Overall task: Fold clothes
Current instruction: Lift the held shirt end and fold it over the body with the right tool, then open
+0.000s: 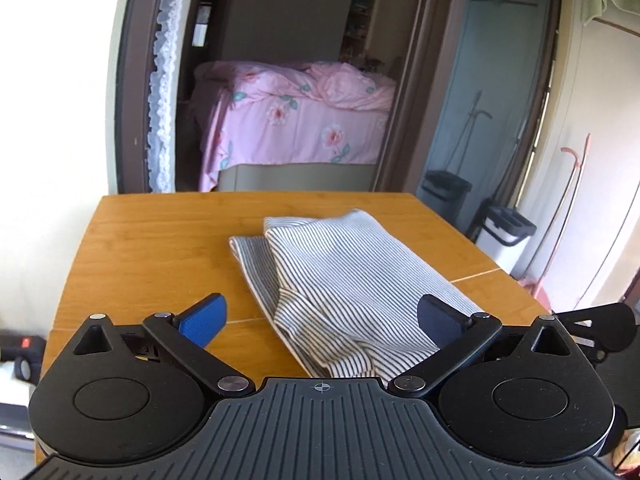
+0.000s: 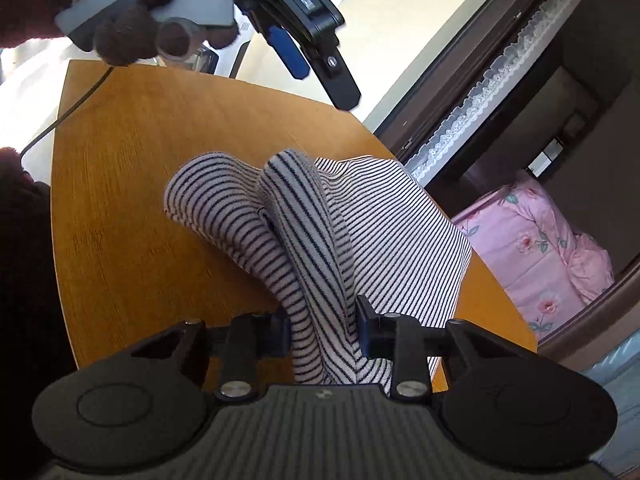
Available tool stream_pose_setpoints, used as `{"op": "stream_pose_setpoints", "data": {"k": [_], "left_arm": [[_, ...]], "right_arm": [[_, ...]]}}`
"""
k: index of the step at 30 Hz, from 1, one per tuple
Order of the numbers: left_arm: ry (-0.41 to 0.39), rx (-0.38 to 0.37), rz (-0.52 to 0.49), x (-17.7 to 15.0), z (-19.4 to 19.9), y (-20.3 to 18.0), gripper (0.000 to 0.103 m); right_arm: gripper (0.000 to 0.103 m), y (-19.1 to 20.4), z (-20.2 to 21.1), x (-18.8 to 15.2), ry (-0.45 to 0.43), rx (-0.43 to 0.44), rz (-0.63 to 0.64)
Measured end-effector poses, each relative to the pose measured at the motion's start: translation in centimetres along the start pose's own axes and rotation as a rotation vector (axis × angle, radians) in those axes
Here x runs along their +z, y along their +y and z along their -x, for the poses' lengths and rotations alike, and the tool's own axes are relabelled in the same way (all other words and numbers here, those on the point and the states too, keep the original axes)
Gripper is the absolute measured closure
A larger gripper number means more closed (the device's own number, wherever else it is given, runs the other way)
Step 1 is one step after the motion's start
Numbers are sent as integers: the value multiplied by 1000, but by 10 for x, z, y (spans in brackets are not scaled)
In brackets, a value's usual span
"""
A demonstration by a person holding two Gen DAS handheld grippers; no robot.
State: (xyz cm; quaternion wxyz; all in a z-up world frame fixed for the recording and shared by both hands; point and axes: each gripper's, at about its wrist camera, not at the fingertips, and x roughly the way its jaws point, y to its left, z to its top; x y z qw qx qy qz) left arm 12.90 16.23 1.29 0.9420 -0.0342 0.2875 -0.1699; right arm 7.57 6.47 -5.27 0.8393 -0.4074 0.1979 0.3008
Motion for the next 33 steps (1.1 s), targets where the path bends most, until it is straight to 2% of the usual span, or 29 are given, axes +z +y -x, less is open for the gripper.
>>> {"op": "stream_pose_setpoints", "data": {"k": [3,5,8,10,13,16,20,22,24,26,29,31,33], "left_arm": [[70,8,-92,1,-37,-6,4],[115,-13,-125,-2,-51,-6,27],[168,-95,-138,-10,-61,0,24],[190,-168,-137,-16,-61,5,23],[208,-251,-143,-25,-63,10,27],[199,-279,-148,-31,-63,13,27],[165,-248,-86,-31,-45,26,21],[128,-225,-42,-27,-30,35,15],[84,-229,8,-18,-16,43,8],[41,-247,40,-7,-6,44,7],[-33,-326,39,11,-1,33,6],[-59,-384,4,19,-6,13,6],[-43,-412,-66,21,-21,-9,9]], "right_arm": [[80,-8,26,10,0,-3,76],[81,-18,50,20,-13,-19,138],[81,-38,84,42,-37,-42,210],[81,-64,86,61,-47,-14,215],[81,-99,48,81,-45,92,182],[80,-119,-10,90,-15,209,136],[80,-123,-91,79,68,265,64],[80,-124,-110,70,70,265,19],[78,-134,-110,67,55,286,-59],[77,-142,-104,60,27,298,-133],[70,-143,-93,50,-6,261,-170],[46,-149,-79,48,-45,223,-193],[28,-158,-64,44,-79,163,-218]]}}
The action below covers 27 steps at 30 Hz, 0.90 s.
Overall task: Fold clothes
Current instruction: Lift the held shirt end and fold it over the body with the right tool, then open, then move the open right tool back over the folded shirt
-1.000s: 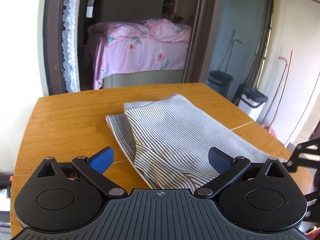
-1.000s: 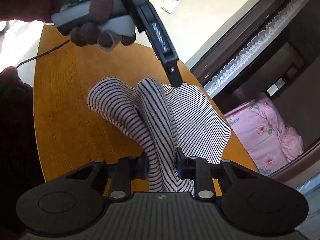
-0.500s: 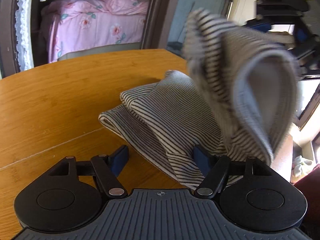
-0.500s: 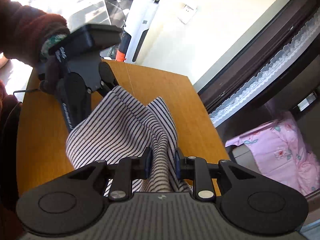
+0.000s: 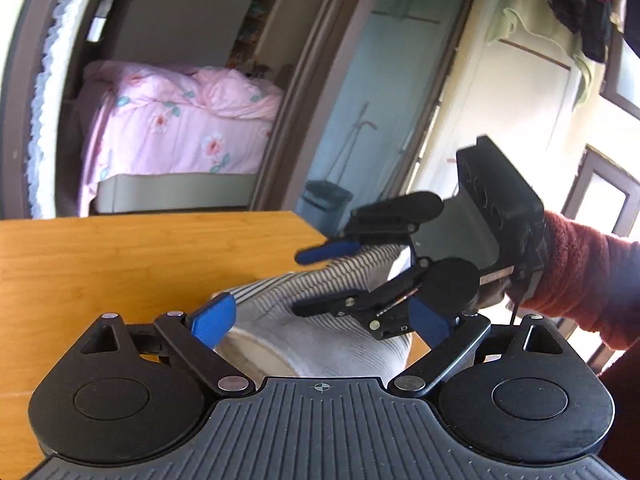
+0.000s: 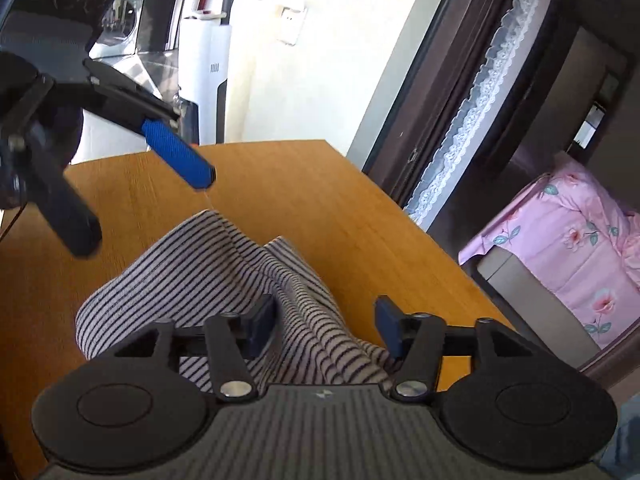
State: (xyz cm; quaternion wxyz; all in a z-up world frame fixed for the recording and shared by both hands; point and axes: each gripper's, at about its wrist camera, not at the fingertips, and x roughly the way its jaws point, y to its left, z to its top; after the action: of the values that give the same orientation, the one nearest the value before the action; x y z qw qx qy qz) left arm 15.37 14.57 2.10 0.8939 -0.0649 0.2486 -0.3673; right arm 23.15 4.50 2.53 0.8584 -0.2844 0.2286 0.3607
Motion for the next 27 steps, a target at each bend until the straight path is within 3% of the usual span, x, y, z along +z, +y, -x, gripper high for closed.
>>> {"op": "stream_pose_setpoints", "data": {"k": [3,6,9,12,14,19,21,23,26,27], "left_arm": [[61,-33,-58,-5,-31,-10,23],[115,29,-68,-11,-53,-5,26],[130,57,-17,-11,-67,10,26],[133,53,2,-11,-73,17,24],[143,64,-32,-13,-74,16,24],[159,102,-96,-8,-69,6,23],[128,128,-120,-2,-65,4,12],[105,152,-139,5,-63,5,10],[126,170,-133,10,-71,15,14],[135,180,-133,10,-76,19,16]], "right_arm": [[13,-15,28,-8,-48,-67,-74],[4,-32,39,-24,-57,-140,-182],[3,-50,18,-45,3,-296,-310],[3,-66,-21,-73,123,-335,-443],[3,-62,-38,-89,147,-332,-454],[1,-56,-31,-96,122,-360,-462],[1,-53,-22,-94,108,-381,-448],[1,-46,-4,-90,72,-378,-458],[1,-45,29,-90,10,-320,-570],[1,-43,41,-93,-16,-266,-642]]}}
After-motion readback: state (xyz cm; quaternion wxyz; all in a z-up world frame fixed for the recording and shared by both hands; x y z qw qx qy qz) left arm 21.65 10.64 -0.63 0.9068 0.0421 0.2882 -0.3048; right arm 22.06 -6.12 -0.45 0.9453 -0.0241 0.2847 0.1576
